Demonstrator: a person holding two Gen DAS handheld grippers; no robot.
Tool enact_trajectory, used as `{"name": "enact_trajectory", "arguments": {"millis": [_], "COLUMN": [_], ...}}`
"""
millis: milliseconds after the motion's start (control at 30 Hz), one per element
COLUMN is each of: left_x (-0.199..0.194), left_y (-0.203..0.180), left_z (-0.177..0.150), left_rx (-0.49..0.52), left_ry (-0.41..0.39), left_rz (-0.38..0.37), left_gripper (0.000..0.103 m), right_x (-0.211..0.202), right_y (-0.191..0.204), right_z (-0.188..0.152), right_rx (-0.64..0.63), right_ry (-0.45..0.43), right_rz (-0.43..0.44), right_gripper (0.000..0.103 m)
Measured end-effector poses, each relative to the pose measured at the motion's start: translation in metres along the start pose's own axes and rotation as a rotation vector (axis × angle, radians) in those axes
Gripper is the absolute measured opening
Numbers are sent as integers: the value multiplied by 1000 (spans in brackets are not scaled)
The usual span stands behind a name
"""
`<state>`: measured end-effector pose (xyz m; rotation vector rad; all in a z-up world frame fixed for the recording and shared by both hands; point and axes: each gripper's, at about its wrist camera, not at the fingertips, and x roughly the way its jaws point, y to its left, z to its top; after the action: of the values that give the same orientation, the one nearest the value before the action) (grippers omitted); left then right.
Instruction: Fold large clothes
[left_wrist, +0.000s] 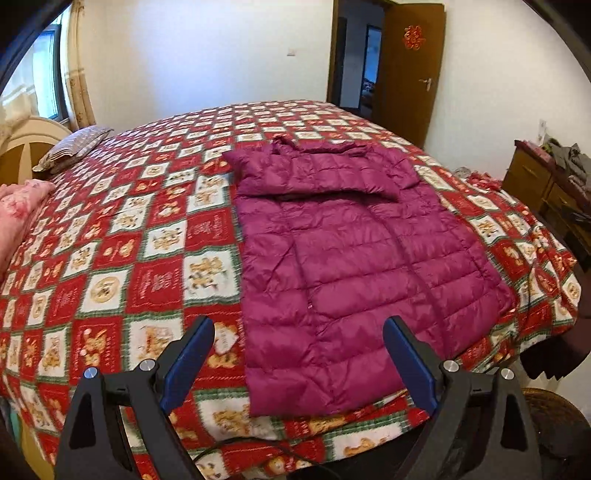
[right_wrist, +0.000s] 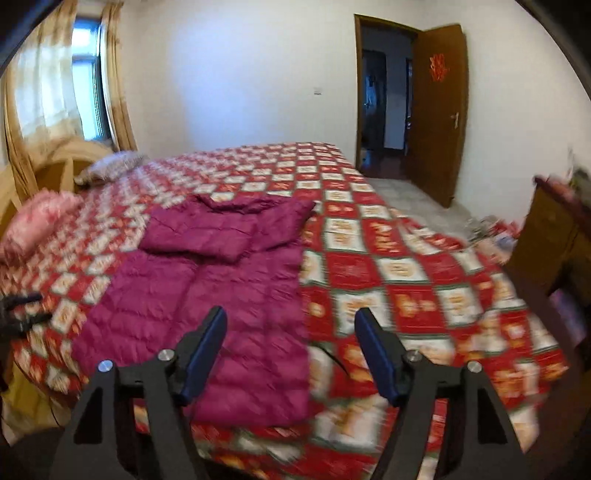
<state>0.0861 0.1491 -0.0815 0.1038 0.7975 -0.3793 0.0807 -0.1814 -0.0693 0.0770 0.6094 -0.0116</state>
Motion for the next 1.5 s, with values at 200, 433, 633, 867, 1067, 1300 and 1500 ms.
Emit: {"name": "enact_trajectory", "arguments": {"millis": [200,433,633,867,1067,1300,1500], "left_x": [28,45,48,44,59,79,82], "left_y": [1,12,29,43,44,42,37], "left_z": [-7,-16,-10,-6,-20,-29,-29], "left_rx": [-68,-136,-255,-295,-261,-201,-201], "left_ry": [44,77,69,50,101,195,174], "left_rz": [-3,-13,-58,-72,-63,-85,-83], "left_gripper": [93,93,93,93,93,93,93], "right_x": [14,35,40,23,3,-49,0], "right_y": [16,-11,-8,23,17,-15,-22], "right_z": [3,21,30,27,-22,-79,-21], "right_rx": [28,173,489,484,229,86,151], "right_ry": [-141,-178,-138,21,459,793,408], "right_rz": [-16,75,644,837,325,22,121], "right_gripper": [74,75,75,75,71,71,79]}}
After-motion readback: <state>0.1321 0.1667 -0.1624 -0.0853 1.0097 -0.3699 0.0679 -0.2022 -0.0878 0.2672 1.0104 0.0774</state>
